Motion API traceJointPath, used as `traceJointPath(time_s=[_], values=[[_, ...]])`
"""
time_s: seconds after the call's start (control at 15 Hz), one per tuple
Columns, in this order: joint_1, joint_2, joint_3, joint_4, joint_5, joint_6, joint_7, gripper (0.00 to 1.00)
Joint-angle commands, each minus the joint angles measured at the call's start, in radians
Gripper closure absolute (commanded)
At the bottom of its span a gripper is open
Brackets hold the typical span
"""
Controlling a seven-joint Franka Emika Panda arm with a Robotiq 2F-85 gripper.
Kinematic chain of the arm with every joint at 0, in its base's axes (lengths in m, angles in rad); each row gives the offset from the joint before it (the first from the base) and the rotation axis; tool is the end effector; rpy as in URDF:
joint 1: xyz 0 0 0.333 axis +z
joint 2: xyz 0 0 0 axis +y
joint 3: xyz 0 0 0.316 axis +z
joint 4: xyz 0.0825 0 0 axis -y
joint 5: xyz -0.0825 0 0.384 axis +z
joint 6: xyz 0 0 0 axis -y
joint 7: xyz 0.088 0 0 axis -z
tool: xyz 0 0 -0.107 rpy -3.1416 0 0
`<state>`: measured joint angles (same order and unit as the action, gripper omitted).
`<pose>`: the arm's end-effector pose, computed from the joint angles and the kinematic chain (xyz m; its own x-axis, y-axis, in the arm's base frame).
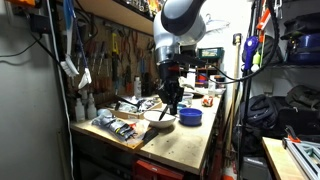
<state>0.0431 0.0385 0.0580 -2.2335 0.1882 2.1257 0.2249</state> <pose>0.5097 0.0601 0.3429 0.9586 -0.2192 -0.1816 -0.2409 -0.9646 -0.1074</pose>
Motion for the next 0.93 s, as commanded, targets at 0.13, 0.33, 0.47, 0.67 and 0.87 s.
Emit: traceJointPath(time_s=[0.13,0.33,0.47,0.67,0.87], values=[[0.007,0.047,-0.01,0.018,-0.054,0.025,0.136,0.97],[0.014,0.065,-0.009,0.031,-0.065,0.014,0.197,0.73],[0.016,0.074,-0.011,0.04,-0.07,0.023,0.245,0.62],[0.01,0.076,-0.018,0.062,-0.061,-0.001,0.281,0.39],[-0.022,0.029,-0.033,0.09,0.025,-0.084,0.187,0.17]])
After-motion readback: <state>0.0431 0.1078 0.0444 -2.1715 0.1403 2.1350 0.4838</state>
